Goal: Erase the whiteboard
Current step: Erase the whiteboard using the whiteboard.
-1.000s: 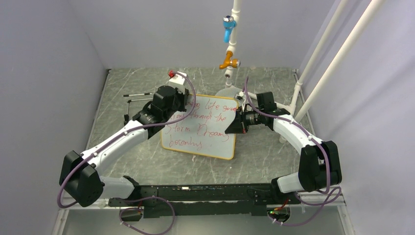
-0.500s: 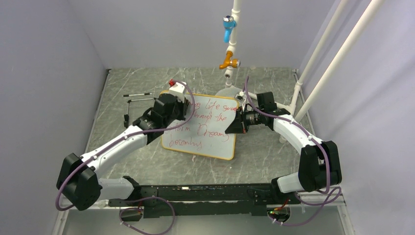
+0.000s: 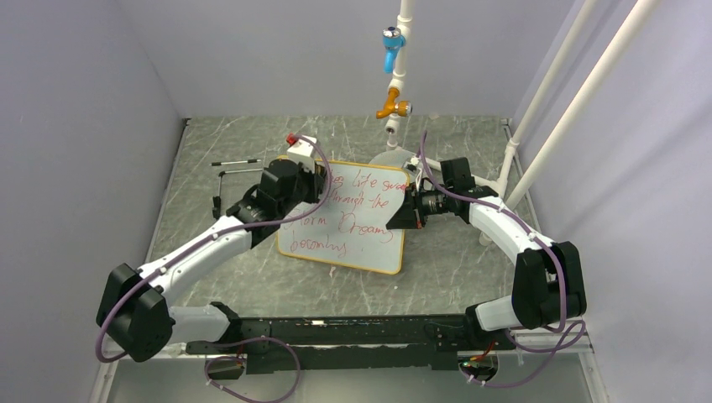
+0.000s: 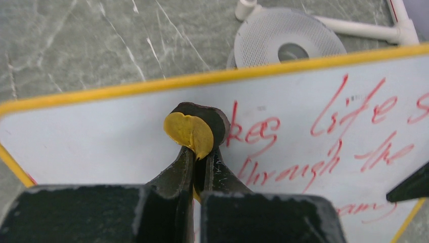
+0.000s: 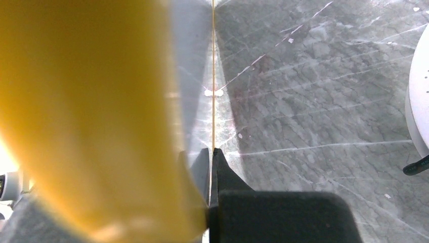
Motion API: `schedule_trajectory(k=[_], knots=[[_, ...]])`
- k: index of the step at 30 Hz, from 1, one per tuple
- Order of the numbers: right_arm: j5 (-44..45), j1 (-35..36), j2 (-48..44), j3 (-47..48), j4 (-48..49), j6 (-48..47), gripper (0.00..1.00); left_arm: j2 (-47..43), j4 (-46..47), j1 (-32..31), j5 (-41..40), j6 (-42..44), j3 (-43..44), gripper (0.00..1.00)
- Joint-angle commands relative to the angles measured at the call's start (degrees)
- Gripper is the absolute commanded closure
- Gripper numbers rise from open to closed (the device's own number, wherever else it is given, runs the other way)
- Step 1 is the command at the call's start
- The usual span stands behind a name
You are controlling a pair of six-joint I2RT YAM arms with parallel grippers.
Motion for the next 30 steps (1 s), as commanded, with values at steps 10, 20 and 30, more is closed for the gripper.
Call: schedule_trajectory(k=[10, 20, 30], knots=[[1.73, 0.27, -1.43, 1.97, 2.33, -4.93, 1.00, 1.42, -1.36, 0.29, -1.79, 1.77, 6.75, 1.00], [1.71, 0.26, -1.95, 2.15, 1.97, -5.21, 1.00, 0.24, -1.47, 1.62, 2.19, -1.00, 3.48, 1.00], [1.88, 0.21, -1.58, 2.06, 2.06, -5.30, 1.00, -1.66, 0.07, -0.70, 1.13, -3.17, -1.84, 1.00]])
